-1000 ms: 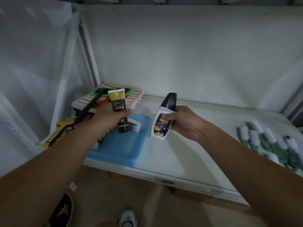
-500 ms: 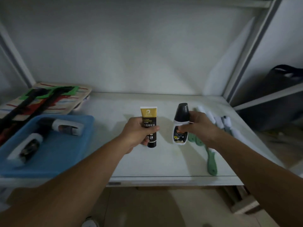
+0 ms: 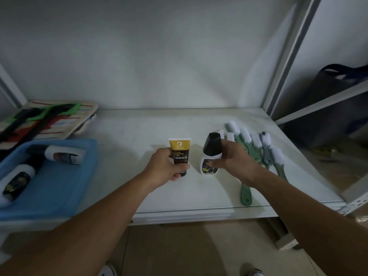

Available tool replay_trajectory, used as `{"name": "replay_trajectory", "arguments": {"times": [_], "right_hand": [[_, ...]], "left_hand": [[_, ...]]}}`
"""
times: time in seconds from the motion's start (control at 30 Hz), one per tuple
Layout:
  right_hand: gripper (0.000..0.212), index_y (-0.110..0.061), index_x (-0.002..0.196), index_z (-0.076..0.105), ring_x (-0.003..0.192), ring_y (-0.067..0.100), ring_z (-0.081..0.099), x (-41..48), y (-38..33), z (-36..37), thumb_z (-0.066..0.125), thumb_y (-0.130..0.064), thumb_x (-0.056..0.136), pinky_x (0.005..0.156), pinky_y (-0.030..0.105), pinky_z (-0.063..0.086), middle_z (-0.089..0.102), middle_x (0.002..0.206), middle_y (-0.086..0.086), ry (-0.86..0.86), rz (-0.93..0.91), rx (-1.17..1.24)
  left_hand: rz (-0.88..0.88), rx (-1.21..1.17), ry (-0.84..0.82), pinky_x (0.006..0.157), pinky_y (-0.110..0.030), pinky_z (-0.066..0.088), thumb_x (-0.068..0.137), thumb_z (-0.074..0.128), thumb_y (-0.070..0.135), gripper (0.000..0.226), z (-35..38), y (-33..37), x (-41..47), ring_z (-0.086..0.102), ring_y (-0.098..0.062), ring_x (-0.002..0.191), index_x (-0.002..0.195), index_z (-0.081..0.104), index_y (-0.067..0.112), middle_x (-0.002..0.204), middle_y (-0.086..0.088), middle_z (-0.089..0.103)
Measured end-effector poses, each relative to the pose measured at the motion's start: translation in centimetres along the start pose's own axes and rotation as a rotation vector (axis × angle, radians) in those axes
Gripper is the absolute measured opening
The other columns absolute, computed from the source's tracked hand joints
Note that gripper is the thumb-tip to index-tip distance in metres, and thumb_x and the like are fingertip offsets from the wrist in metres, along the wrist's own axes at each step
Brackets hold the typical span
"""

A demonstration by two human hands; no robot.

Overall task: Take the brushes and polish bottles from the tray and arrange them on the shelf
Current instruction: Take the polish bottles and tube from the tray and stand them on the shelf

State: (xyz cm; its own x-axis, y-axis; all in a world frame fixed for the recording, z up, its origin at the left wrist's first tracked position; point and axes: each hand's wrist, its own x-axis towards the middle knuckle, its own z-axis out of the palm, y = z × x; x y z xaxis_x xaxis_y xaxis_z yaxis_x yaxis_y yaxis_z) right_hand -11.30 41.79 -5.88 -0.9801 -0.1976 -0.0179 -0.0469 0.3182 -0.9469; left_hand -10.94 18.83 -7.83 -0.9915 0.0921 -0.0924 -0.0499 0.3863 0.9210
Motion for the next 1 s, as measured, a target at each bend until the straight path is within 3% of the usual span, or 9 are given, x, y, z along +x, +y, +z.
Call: {"name": "replay_trajectory", "arguments": {"times": [0.27, 0.43, 0.5, 0.6, 0.7, 0.77, 0.87, 0.93, 1.0], "right_hand": [[0.042, -0.010, 0.110, 0.070, 0.100, 0.018, 0.072, -0.2, -0.4, 0.6, 0.073, 0.013, 0.076, 0.087, 0.032, 0.057, 0.077, 0.105, 0.005, -0.060, 0.030, -0.020], [0.069, -0.015, 0.127, 0.060, 0.110, 0.020, 0.066, -0.8, -1.2, -0.5, 0.059, 0.025, 0.071, 0.083, 0.037, 0.056, 0.072, 0.116, 0.003, -0.050, 0.100, -0.024], [0.076, -0.015, 0.127, 0.060, 0.112, 0.018, 0.065, -0.8, -2.0, -0.9, 0.053, 0.031, 0.067, 0.090, 0.045, 0.055, 0.071, 0.119, 0.004, 0.115, 0.040, 0.004], [0.072, -0.010, 0.121, 0.063, 0.085, -0.005, 0.065, -0.3, -5.4, 0.1, 0.045, 0.033, 0.066, 0.076, 0.015, 0.052, 0.076, 0.096, -0.010, 0.385, -0.139, 0.044], [0.057, -0.012, 0.115, 0.066, 0.083, -0.002, 0.064, 0.2, -10.3, 4.1, 0.049, 0.022, 0.072, 0.080, 0.013, 0.051, 0.072, 0.099, 0.002, 0.496, -0.296, -0.029], [0.048, -0.013, 0.112, 0.067, 0.091, 0.010, 0.064, 0.5, -13.1, 8.9, 0.053, 0.014, 0.075, 0.088, 0.021, 0.051, 0.070, 0.105, 0.006, 0.444, -0.414, -0.131], [0.039, -0.010, 0.106, 0.069, 0.089, 0.015, 0.064, 1.7, -15.3, 17.8, 0.058, 0.006, 0.072, 0.085, 0.022, 0.051, 0.069, 0.102, 0.005, 0.231, -0.601, -0.265], [0.040, -0.008, 0.108, 0.069, 0.092, 0.022, 0.065, 3.4, -15.9, 23.3, 0.057, -0.007, 0.070, 0.087, 0.033, 0.053, 0.069, 0.105, 0.009, 0.058, -0.618, -0.370], [0.043, -0.006, 0.110, 0.066, 0.097, 0.031, 0.064, 5.2, -16.3, 28.0, 0.055, -0.024, 0.073, 0.086, 0.038, 0.051, 0.068, 0.109, 0.013, -0.128, -0.518, -0.542]], "left_hand": [[-0.018, 0.053, -0.102, 0.063, -0.032, 0.060, 0.076, 0.081, 0.020, 0.026, -0.5, 0.2, -0.2, 0.066, -0.016, 0.065, 0.100, 0.069, 0.021, 0.094, -0.002, 0.072], [-0.061, 0.126, -0.200, 0.065, -0.030, 0.059, 0.074, 0.082, 0.020, 0.051, -1.6, 0.9, -1.3, 0.068, -0.020, 0.091, 0.120, 0.060, 0.026, 0.118, 0.007, 0.063], [-0.065, 0.159, -0.139, 0.068, -0.034, 0.060, 0.075, 0.079, 0.014, 0.061, -3.1, 0.8, -1.9, 0.066, -0.023, 0.098, 0.131, 0.055, 0.024, 0.126, 0.005, 0.056], [-0.041, 0.174, 0.035, 0.070, -0.035, 0.058, 0.081, 0.070, 0.010, 0.047, -7.7, -0.1, -3.4, 0.066, -0.026, 0.097, 0.125, 0.060, 0.021, 0.118, 0.002, 0.058], [-0.036, 0.355, 0.319, 0.079, -0.025, 0.048, 0.081, 0.067, 0.011, 0.026, -14.6, -1.8, -5.9, 0.065, -0.022, 0.101, 0.105, 0.069, 0.018, 0.104, 0.001, 0.067], [-0.063, 0.536, 0.521, 0.083, -0.029, 0.048, 0.082, 0.062, 0.013, 0.016, -19.6, -2.9, -8.0, 0.066, -0.027, 0.099, 0.096, 0.071, 0.016, 0.101, -0.006, 0.072], [-0.057, 0.769, 0.698, 0.077, -0.040, 0.053, 0.080, 0.065, 0.016, 0.008, -26.1, -4.4, -10.4, 0.067, -0.034, 0.092, 0.086, 0.067, 0.012, 0.095, -0.013, 0.072], [-0.124, 0.898, 0.658, 0.076, -0.043, 0.054, 0.081, 0.065, 0.020, 0.013, -28.9, -5.6, -11.1, 0.063, -0.036, 0.091, 0.085, 0.058, 0.010, 0.099, -0.017, 0.068], [-0.255, 1.119, 0.488, 0.082, -0.043, 0.051, 0.088, 0.058, 0.026, 0.018, -30.0, -6.4, -11.3, 0.059, -0.035, 0.099, 0.097, 0.056, 0.011, 0.109, -0.018, 0.063]]}}
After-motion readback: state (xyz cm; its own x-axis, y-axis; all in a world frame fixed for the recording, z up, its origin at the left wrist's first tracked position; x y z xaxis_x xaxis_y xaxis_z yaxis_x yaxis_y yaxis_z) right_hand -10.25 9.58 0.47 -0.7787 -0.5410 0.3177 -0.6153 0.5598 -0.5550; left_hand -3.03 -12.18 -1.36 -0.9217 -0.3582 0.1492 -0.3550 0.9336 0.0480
